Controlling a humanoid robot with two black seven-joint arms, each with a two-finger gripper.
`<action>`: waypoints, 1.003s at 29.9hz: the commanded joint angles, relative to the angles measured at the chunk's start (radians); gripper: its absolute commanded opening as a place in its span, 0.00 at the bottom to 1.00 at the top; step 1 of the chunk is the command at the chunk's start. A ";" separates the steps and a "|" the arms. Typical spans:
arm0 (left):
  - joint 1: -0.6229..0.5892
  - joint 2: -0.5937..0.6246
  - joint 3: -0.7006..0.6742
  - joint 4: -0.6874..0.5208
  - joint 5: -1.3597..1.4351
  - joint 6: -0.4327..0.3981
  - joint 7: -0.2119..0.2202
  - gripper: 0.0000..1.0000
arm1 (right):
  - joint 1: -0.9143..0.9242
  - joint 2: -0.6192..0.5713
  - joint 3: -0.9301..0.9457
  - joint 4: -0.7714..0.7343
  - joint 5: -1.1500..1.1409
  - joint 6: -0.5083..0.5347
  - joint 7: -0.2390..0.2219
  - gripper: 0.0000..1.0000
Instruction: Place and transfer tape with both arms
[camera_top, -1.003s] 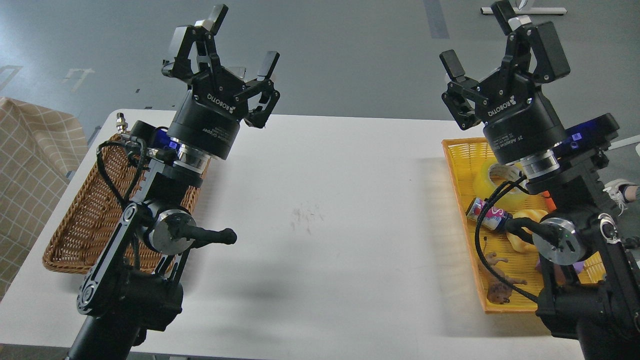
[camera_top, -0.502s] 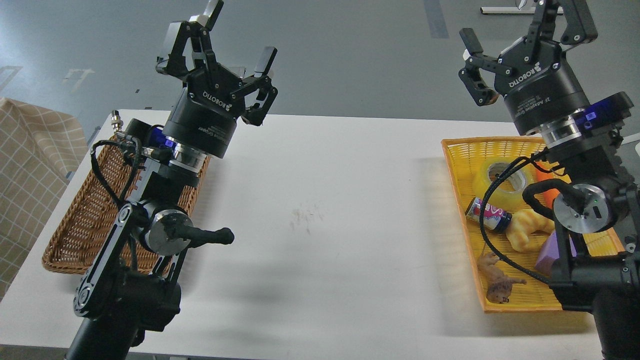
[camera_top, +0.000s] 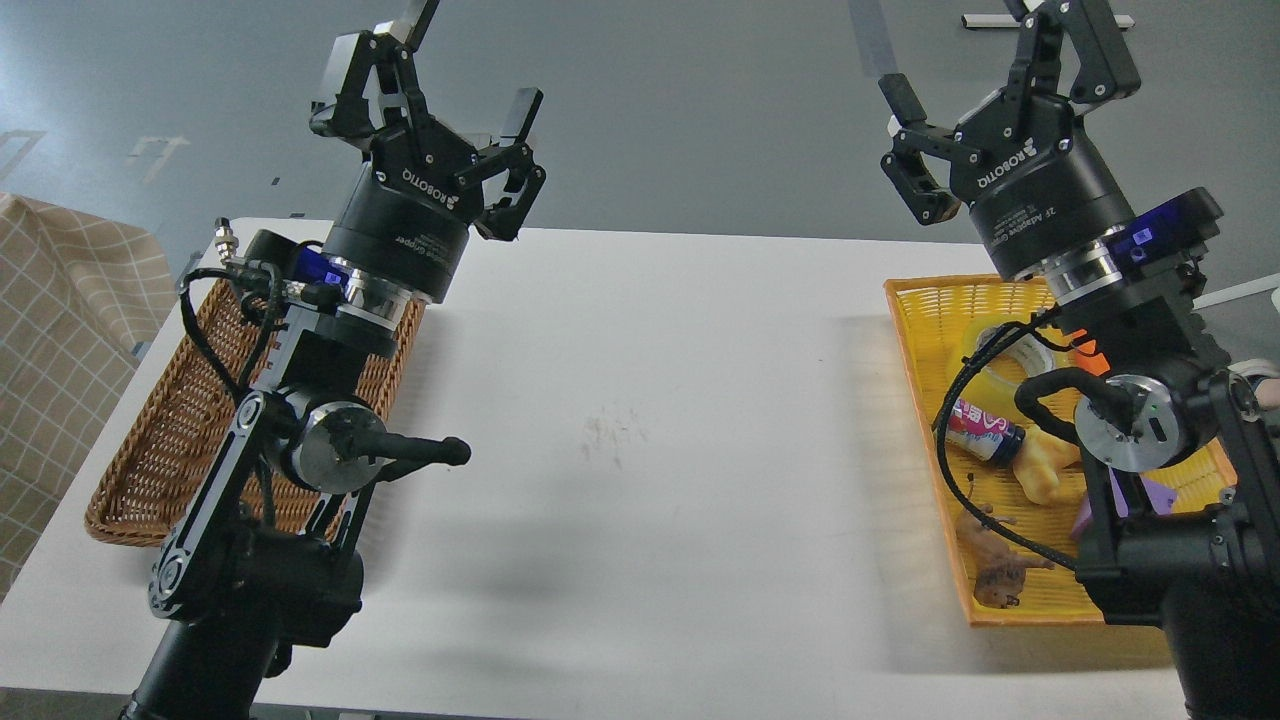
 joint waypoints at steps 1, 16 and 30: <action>-0.012 0.000 0.000 0.011 -0.001 0.001 -0.001 0.98 | 0.006 0.018 -0.002 -0.001 -0.008 0.002 0.008 1.00; -0.040 0.000 0.000 0.039 0.002 0.006 0.005 0.98 | 0.007 0.018 -0.028 -0.007 -0.077 -0.001 0.020 1.00; -0.038 0.000 0.000 0.037 -0.001 0.003 0.003 0.98 | 0.001 0.018 -0.025 0.008 -0.076 -0.003 0.026 1.00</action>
